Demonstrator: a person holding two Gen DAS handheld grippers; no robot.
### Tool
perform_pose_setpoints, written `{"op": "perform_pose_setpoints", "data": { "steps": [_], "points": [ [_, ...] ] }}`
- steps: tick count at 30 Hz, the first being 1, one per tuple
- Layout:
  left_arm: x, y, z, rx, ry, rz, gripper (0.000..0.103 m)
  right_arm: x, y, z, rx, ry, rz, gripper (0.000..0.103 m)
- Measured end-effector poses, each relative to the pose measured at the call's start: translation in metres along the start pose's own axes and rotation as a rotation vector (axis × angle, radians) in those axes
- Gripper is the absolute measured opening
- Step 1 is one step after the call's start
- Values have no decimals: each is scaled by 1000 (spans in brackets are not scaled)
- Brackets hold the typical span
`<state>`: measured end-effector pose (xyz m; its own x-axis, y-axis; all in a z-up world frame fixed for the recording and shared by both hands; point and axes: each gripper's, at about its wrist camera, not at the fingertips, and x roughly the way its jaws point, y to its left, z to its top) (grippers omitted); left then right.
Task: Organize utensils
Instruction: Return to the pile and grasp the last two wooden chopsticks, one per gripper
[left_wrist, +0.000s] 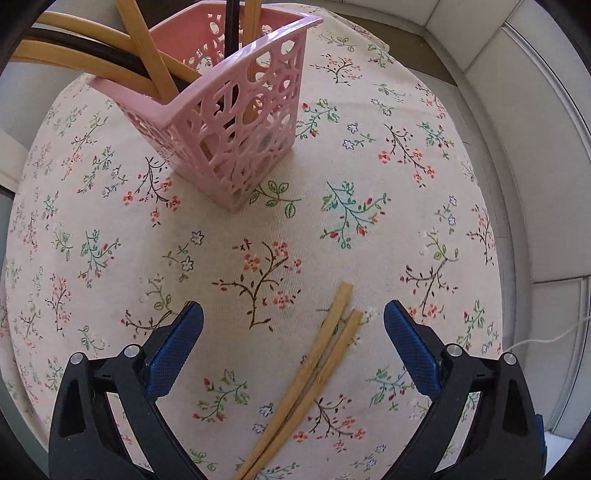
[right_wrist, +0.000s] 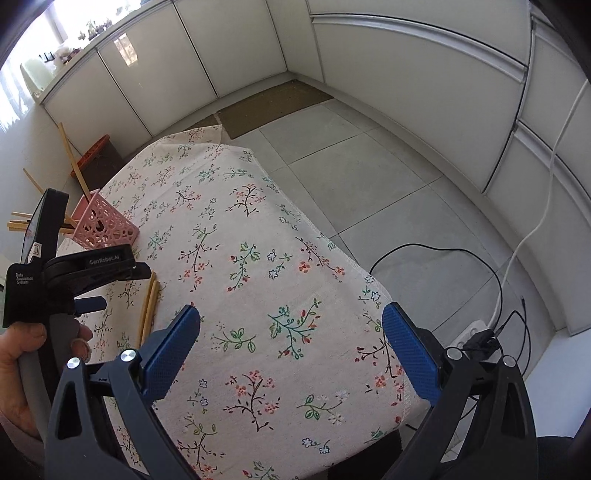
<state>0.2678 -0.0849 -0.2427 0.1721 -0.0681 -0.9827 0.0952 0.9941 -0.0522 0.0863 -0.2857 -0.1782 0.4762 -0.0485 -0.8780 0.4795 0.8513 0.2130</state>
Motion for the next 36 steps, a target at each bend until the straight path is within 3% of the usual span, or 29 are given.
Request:
{"op": "perform_pose_setpoints", "data": {
  "steps": [4,9,12,14,17,26,32,36],
  "points": [
    [12,0,2,-2,2,49,74,7,2,1,10,26,12,96],
    [16,-1,-1,24,-8,69,68,10,11,-1,-31,29,3,96],
    [12,-5,-5,48,-23,62,49,9,17,-1,-43,32,3,96],
    [9,-9,-9,63,-32,57,27,10,22,-3,-58,34,0,96],
    [6,-3,-14,73,-36,32,12,11,31,-4,-84,35,-8,96],
    [-23,48,-38,45,-71,-17,6,35,71,1,-98,76,-39,96],
    [-80,95,-54,1,-171,-68,6,62,142,-1,-235,85,-58,96],
    [-104,113,-56,-38,-223,-91,6,86,180,-3,-298,137,-53,96]
  ]
}}
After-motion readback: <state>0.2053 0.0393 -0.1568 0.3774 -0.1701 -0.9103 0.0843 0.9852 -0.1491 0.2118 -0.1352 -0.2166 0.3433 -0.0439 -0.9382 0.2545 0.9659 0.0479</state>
